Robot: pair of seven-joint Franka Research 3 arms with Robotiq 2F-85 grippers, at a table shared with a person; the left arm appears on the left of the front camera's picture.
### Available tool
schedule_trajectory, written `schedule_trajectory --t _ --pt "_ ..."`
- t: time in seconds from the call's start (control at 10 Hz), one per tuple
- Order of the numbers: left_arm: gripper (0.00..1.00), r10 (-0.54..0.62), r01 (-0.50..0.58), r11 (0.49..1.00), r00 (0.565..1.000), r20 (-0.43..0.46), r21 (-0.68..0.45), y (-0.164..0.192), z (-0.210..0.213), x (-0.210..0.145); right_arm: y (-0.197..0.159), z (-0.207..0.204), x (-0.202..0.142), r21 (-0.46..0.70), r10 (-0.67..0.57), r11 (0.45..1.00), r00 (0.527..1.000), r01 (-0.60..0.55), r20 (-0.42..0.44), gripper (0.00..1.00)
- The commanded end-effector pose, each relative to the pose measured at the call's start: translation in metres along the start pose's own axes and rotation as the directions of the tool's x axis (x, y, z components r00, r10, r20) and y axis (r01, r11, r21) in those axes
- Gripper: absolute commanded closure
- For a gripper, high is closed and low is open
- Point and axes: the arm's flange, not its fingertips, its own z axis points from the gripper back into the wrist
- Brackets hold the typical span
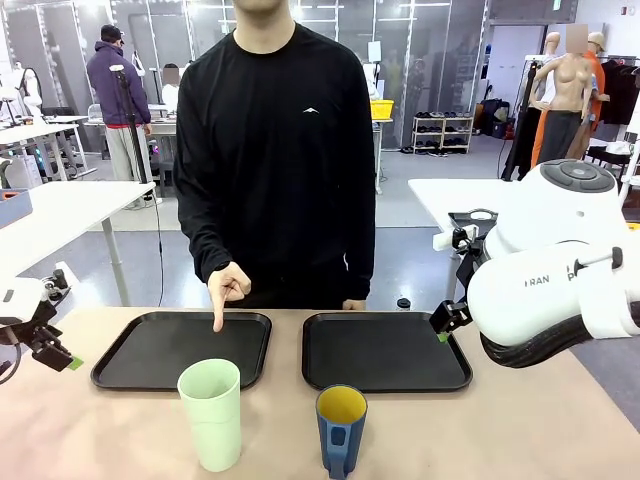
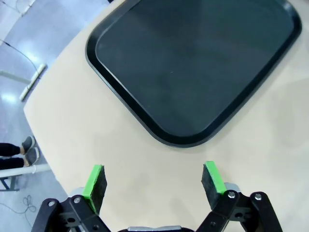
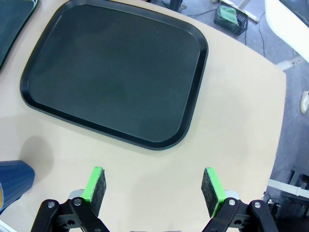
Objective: Sort and store the cups by type.
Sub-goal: Pick up the Reusable plastic cup.
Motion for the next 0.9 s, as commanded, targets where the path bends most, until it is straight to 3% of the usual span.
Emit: schedule_trajectory --t 0.0,0.3,0.4,0.5,0.6,0.8 --pt "0.0 -0.146 0.146 0.989 0.988 -0.049 -0.004 0.013 0.01 -0.015 0.0 0.0 0.0 0.003 -0.002 1.0 1.0 0.002 -0.001 0.0" --pt "0.0 -0.296 0.288 0.954 0.949 -0.111 -0.088 0.022 0.014 -0.048 0.0 0.0 0.0 0.003 -0.002 1.0 1.0 0.002 -0.001 0.0" --pt "0.0 -0.314 0.306 0.947 0.946 -0.084 -0.098 0.022 0.004 -0.053 0.0 0.0 0.0 0.003 -0.002 1.0 1.0 0.002 -0.001 0.0" --pt "0.0 -0.332 0.332 0.934 0.943 0.02 -0.131 0.023 -0.003 -0.055 0.0 0.0 0.0 0.003 -0.002 1.0 1.0 0.002 -0.001 0.0" --pt "0.0 -0.339 0.345 0.927 0.939 0.064 -0.15 0.025 -0.011 -0.063 0.0 0.0 0.0 0.003 -0.002 1.0 1.0 0.002 -0.001 0.0" --pt "0.0 -0.363 0.363 0.908 0.931 0.041 -0.21 0.028 -0.02 -0.072 0.0 0.0 0.0 0.003 -0.002 1.0 1.0 0.002 -0.001 0.0"
